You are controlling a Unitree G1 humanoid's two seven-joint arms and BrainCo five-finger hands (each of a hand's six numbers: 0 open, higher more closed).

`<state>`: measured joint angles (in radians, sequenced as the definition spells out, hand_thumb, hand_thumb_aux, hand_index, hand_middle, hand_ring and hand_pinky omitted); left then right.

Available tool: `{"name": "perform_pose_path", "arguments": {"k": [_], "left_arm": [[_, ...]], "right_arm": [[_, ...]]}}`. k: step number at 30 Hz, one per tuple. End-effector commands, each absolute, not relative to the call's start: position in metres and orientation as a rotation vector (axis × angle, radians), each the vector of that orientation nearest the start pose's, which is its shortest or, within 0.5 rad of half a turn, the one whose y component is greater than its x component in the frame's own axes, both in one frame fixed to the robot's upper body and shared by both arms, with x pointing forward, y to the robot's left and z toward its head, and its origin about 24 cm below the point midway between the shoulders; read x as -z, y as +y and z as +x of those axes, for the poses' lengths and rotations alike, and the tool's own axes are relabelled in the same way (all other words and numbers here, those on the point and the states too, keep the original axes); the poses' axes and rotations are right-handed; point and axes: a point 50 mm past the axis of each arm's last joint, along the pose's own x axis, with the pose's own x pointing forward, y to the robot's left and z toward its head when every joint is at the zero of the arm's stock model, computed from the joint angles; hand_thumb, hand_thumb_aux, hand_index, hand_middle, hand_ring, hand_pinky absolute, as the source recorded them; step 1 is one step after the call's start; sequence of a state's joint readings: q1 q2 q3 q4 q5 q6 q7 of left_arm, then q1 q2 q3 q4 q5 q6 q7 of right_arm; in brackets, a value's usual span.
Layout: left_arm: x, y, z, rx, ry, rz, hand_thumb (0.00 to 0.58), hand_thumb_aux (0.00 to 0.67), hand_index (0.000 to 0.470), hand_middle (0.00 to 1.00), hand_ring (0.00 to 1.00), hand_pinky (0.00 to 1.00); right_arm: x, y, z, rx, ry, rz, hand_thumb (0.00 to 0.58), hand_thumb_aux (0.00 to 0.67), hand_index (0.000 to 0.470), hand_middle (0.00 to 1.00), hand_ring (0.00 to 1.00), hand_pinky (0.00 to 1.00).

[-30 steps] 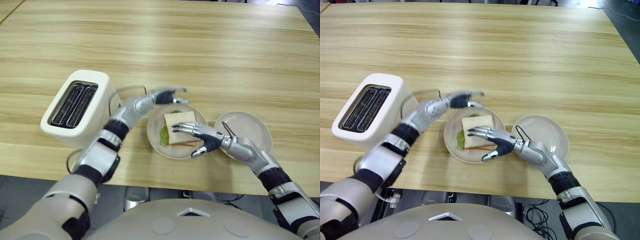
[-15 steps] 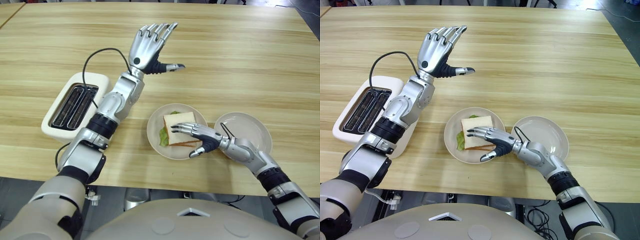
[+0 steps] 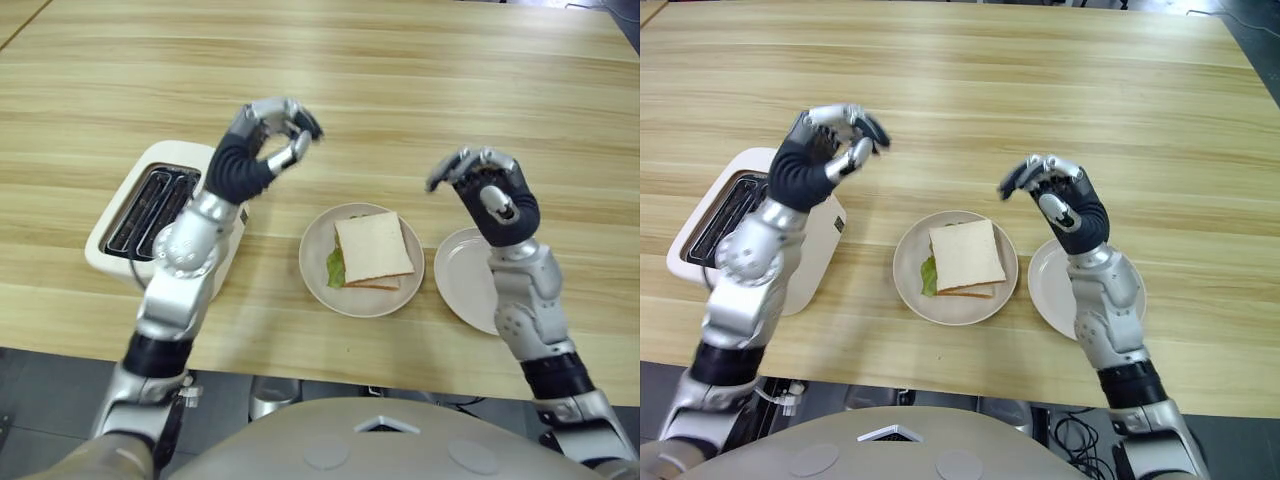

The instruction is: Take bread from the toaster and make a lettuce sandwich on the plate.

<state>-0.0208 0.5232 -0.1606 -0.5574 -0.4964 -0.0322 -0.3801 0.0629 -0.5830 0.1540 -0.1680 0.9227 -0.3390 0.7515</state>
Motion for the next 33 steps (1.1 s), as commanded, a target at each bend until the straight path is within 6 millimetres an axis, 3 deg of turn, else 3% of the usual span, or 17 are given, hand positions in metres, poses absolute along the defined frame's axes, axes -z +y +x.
{"name": "perform_pose_path", "arguments": {"k": [1, 4, 7, 12, 16, 21, 28, 30, 33], "left_arm": [[-0.127, 0.125, 0.175, 1.193, -0.151, -0.008, 0.58, 0.67, 0.46, 1.0, 1.0, 1.0], [-0.09, 0.133, 0.155, 1.342, 0.109, 0.003, 0.58, 0.67, 0.46, 1.0, 1.0, 1.0], [-0.061, 0.144, 0.148, 1.399, 0.284, 0.112, 0.58, 0.67, 0.46, 1.0, 1.0, 1.0], [-0.028, 0.149, 0.159, 1.359, 0.353, 0.531, 0.58, 0.67, 0.46, 1.0, 1.0, 1.0], [-0.011, 0.143, 0.18, 1.245, 0.25, 0.902, 0.58, 0.67, 0.46, 1.0, 1.0, 1.0], [0.005, 0.121, 0.205, 1.106, 0.081, 1.139, 0.58, 0.67, 0.46, 1.0, 1.0, 1.0], [0.026, 0.11, 0.218, 1.047, 0.017, 1.261, 0.58, 0.67, 0.46, 1.0, 1.0, 1.0], [0.027, 0.112, 0.232, 0.978, 0.006, 1.291, 0.58, 0.67, 0.46, 1.0, 1.0, 1.0], [0.028, 0.121, 0.265, 0.818, 0.011, 1.369, 0.58, 0.67, 0.46, 1.0, 1.0, 1.0]], "right_arm": [[-0.081, -0.19, 0.191, -1.161, -0.167, 0.27, 0.58, 0.67, 0.46, 1.0, 1.0, 1.0], [-0.063, -0.193, 0.17, -1.329, 0.007, 0.175, 0.58, 0.67, 0.46, 1.0, 1.0, 1.0], [-0.044, -0.195, 0.161, -1.43, 0.156, 0.004, 0.58, 0.67, 0.46, 1.0, 1.0, 1.0], [-0.012, -0.194, 0.153, -1.504, 0.318, -0.351, 0.58, 0.67, 0.46, 1.0, 1.0, 1.0], [0.0, -0.186, 0.176, -1.348, 0.233, -0.664, 0.58, 0.67, 0.46, 1.0, 1.0, 1.0], [0.0, -0.171, 0.211, -1.156, 0.017, -0.941, 0.58, 0.67, 0.46, 1.0, 1.0, 1.0], [0.011, -0.155, 0.226, -1.102, -0.098, -1.088, 0.58, 0.67, 0.46, 1.0, 1.0, 1.0], [0.015, -0.153, 0.235, -1.082, -0.103, -1.122, 0.58, 0.67, 0.46, 1.0, 1.0, 1.0], [0.015, -0.154, 0.266, -0.975, -0.113, -1.204, 0.58, 0.67, 0.46, 1.0, 1.0, 1.0]]}}
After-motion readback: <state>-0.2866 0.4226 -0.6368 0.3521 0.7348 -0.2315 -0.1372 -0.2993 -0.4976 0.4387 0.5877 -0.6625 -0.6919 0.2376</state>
